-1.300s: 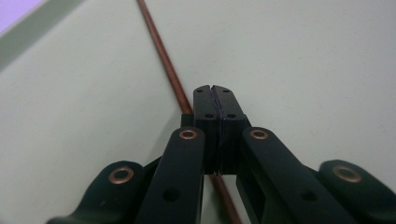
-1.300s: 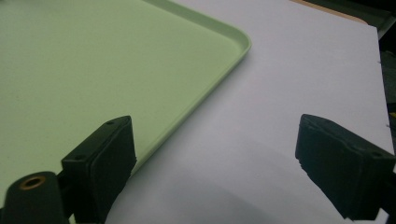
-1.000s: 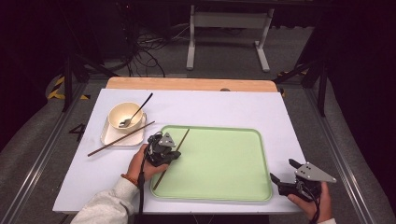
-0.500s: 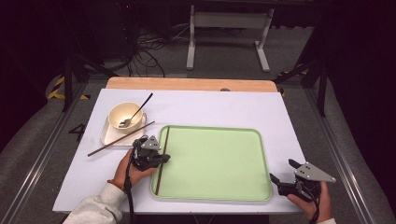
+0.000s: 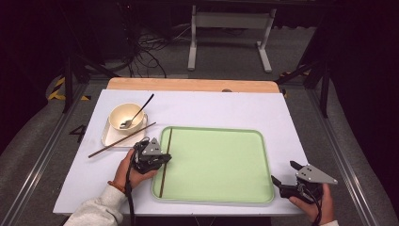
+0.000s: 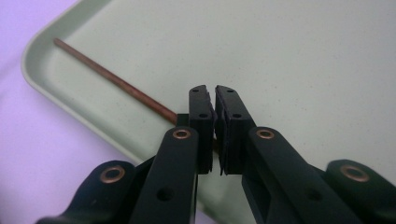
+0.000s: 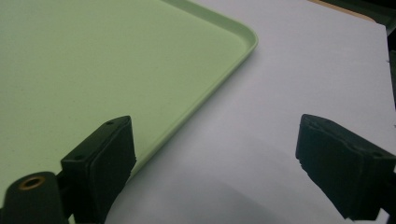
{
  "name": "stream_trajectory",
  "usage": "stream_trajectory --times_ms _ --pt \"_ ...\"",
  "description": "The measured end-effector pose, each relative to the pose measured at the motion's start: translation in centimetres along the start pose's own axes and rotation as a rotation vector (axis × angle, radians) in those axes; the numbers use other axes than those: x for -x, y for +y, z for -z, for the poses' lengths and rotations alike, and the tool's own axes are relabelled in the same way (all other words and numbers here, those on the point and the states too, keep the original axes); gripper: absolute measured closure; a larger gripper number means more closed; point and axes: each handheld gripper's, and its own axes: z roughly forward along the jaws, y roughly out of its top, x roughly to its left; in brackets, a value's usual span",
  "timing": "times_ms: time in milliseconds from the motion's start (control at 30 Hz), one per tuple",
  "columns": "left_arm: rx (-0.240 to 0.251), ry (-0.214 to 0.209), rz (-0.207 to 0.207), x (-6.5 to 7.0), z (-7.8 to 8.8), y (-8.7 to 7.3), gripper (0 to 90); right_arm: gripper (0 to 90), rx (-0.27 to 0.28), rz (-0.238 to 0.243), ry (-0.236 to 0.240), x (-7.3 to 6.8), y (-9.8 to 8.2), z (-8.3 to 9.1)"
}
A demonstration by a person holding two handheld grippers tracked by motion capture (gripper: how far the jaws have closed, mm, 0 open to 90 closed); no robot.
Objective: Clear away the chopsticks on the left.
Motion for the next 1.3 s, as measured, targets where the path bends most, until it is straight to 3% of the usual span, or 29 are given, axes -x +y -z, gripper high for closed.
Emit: stream_trajectory --times_ms 167,333,500,600,633,700,867,1033,1200,1300 --pt "0.061 0.03 -0.048 0.1 1.2 0.1 87.0 12.3 0.004 0.001 0.001 -0.1 0.1 0.1" --pt "0.114 0.084 -0.041 -0.6 3.1 -0.2 87.2 12.3 0.012 0.006 0.0 -0.2 0.3 0.2" --pt "0.162 0.084 -0.024 -1.6 4.9 -1.4 81.0 12.3 0.012 0.002 0.0 -0.1 0.2 0.2" --pt "0.169 0.098 -0.009 -2.1 5.7 -2.0 78.6 12.3 0.012 0.005 -0.003 -0.1 0.2 0.2" --pt "0.166 0.133 0.013 -2.5 6.6 -2.7 77.1 12.3 0.012 0.009 -0.002 -0.2 0.3 0.2" --pt "0.172 0.143 0.015 -2.7 7.0 -2.9 74.1 12.3 0.011 0.007 -0.001 -0.2 0.2 0.2" --pt "0.17 0.236 0.095 -4.1 9.1 -4.9 64.1 12.3 0.007 0.009 -0.001 -0.3 0.3 0.1" --pt "0.175 0.264 0.201 -6.1 10.1 -6.9 46.7 12.4 0.005 0.008 -0.002 -0.2 0.2 0.1" --pt "0.123 0.305 0.298 -7.7 10.2 -8.6 35.1 12.4 0.002 0.012 0.003 -0.3 0.2 0.0" --pt "0.091 0.323 0.337 -8.7 10.1 -9.4 32.6 12.4 0.002 0.012 0.003 -0.2 0.2 0.0"
